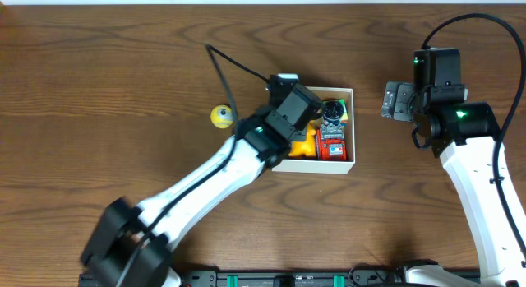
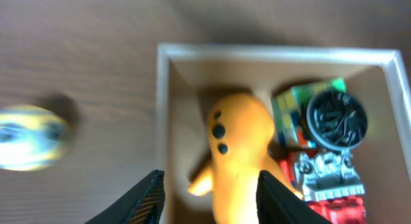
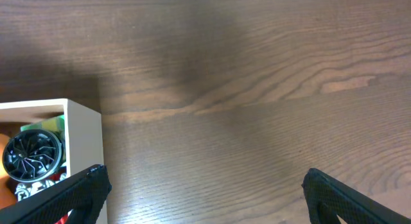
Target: Pack container
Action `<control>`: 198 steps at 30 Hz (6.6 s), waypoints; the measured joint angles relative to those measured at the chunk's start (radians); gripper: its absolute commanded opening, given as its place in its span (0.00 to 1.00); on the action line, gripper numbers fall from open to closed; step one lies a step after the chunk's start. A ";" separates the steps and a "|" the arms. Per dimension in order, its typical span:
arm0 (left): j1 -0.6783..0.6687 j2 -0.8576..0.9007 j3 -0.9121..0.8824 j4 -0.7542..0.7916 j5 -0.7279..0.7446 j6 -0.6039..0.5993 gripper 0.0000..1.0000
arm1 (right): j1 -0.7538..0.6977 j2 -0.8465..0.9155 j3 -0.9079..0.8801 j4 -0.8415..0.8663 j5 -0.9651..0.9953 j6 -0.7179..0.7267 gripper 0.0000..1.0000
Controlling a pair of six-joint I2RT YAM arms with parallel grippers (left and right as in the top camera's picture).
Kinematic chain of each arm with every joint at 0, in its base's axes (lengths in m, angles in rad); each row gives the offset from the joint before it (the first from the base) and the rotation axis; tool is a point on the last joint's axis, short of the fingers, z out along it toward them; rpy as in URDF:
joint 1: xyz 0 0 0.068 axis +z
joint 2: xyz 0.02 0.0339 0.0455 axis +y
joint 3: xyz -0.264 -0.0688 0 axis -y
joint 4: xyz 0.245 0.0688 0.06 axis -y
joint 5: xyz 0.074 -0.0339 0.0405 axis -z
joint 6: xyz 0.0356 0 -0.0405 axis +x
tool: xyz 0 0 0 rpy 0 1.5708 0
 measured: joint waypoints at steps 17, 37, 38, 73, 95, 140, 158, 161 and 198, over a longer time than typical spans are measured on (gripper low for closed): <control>0.239 -0.172 0.002 -0.170 -0.237 0.159 0.97 | 0.000 0.000 0.000 0.000 0.000 0.000 0.99; 0.502 0.126 0.002 -0.110 0.238 0.307 0.96 | 0.000 0.000 0.000 0.000 0.000 0.000 0.99; 0.502 0.143 0.002 -0.107 0.243 0.310 0.97 | 0.000 0.000 0.000 0.000 0.000 0.000 0.99; 0.494 -0.076 0.002 -0.063 0.443 0.303 0.06 | 0.000 0.000 0.000 0.000 0.000 0.000 0.99; 0.100 -0.084 0.002 0.026 0.531 0.263 0.06 | 0.000 0.000 0.000 0.000 0.000 0.000 0.99; 0.456 -0.153 0.002 -0.083 0.262 0.257 0.98 | 0.000 0.000 0.000 0.000 0.000 0.000 0.99; 0.730 -0.189 0.002 -0.205 0.203 0.257 0.98 | 0.000 0.000 0.000 0.000 0.000 0.000 0.99; 0.731 -0.189 0.002 -0.205 0.203 0.257 0.98 | 0.000 0.000 0.000 0.000 0.000 0.000 0.99; 0.731 -0.189 0.002 -0.206 0.203 0.257 0.98 | 0.002 -0.080 0.000 0.016 -0.001 0.000 0.99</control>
